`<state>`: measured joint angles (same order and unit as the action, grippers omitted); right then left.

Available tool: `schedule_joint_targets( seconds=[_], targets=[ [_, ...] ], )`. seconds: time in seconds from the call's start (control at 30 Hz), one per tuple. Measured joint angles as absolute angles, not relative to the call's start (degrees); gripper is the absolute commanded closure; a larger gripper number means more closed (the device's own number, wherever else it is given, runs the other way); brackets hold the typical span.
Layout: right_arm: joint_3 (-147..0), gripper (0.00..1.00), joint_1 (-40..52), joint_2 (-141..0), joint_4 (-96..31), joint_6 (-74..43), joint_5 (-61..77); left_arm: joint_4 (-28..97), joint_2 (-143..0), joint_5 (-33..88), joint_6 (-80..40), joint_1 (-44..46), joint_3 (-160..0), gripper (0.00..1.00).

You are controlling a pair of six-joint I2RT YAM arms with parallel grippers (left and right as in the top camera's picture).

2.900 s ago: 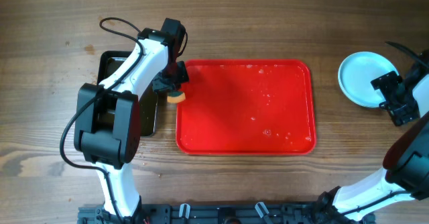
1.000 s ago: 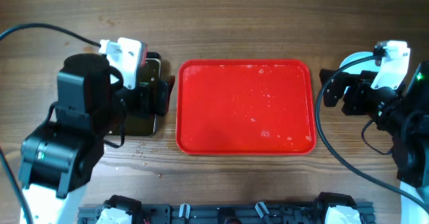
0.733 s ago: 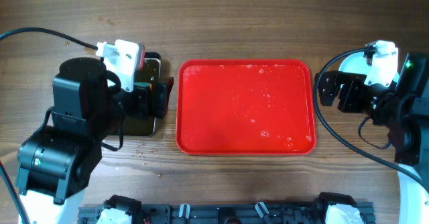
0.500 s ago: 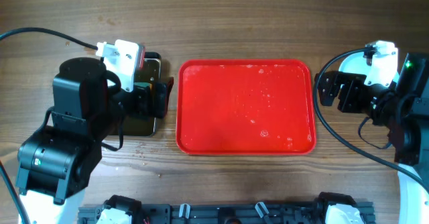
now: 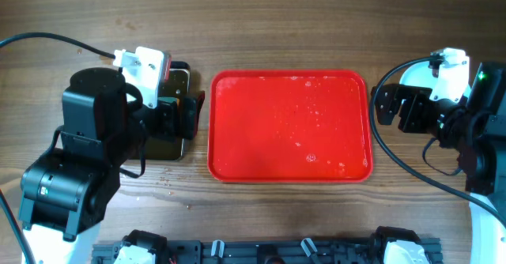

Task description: Clean dirty plates on tray and stack at the side

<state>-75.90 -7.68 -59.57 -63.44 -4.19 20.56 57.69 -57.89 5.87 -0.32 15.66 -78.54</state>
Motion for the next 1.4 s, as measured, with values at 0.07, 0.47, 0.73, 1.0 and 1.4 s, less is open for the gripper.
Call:
schedule_joint_targets(
  seconds=[0.07, 0.47, 0.73, 1.0, 1.4],
  targets=[
    [-75.9, 0.00, -7.7, -59.6, -63.4, -4.2, 20.6, 57.7, -57.9, 5.9, -0.3, 15.7, -78.5, 0.00],
    [-75.9, 0.01, -7.7, -59.6, -64.6, -4.2, 27.1, 57.7, -57.9, 5.8, -0.3, 15.7, -78.5, 0.00],
    [-75.9, 0.00, -7.7, -59.6, -59.0, -4.5, 27.2, 57.8, -57.9, 5.9, -0.3, 15.7, -78.5, 0.00],
    [-75.7, 0.00, -7.7, -56.9, -50.4, -1.1, 27.0, 57.9, -57.9, 5.9, -0.3, 15.7, -78.5, 0.00],
    [-66.4, 0.00, -5.8, -16.3, -33.0, -11.6, 2.7, 57.9, -57.9, 5.8, -0.3, 15.7, -78.5, 0.00]
  ],
)
